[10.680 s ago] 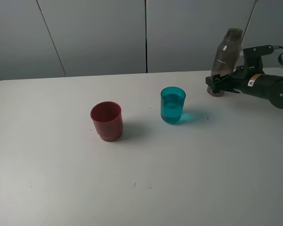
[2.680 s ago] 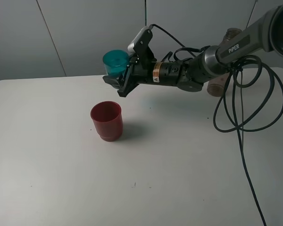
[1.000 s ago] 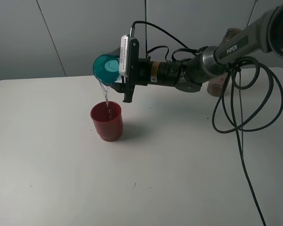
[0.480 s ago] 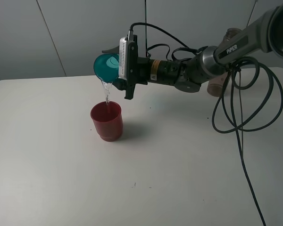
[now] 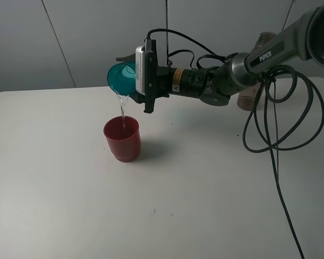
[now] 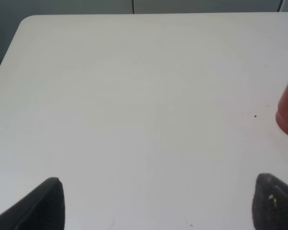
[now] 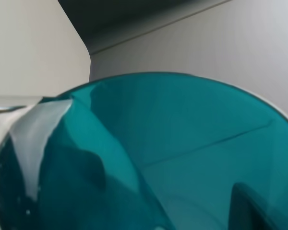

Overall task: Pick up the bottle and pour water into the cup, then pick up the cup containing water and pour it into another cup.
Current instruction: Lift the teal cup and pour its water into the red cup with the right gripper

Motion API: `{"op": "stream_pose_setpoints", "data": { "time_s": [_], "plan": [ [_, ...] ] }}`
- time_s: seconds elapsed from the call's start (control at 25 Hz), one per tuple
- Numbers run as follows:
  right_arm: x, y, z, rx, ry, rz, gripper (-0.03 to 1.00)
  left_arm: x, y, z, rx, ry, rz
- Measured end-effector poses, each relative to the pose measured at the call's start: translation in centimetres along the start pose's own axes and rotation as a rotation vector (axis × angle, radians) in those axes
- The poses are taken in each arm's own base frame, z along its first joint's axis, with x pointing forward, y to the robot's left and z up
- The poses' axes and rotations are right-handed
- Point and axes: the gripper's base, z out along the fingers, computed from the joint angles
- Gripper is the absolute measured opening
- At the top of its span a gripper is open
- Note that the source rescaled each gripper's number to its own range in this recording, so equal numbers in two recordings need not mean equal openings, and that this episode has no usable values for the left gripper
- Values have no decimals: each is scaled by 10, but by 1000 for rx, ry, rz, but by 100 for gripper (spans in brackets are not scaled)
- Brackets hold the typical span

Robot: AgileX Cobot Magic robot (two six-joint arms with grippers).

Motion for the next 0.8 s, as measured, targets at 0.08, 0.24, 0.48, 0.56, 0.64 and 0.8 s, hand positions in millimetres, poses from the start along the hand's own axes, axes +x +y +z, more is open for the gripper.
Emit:
{"op": "stream_pose_setpoints", "data": {
  "time_s": [0.08, 0.24, 0.48, 0.56, 0.64, 0.8],
  "plan": [
    [0, 0, 0, 5, -3, -22, 3, 0, 0, 0, 0, 0, 0],
    [-2, -3, 0, 31, -17, -45, 3, 0, 0, 0, 0, 0, 0],
    [-3, -4, 0, 46, -32, -87, 3, 0, 0, 0, 0, 0, 0],
    [-3, -4, 0, 50, -35, -102, 3, 0, 0, 0, 0, 0, 0],
    [-5, -5, 0, 62, -47, -120, 3, 0, 0, 0, 0, 0, 0],
    [-7, -8, -1, 90, -72, -174, 3, 0, 0, 0, 0, 0, 0]
  ]
}}
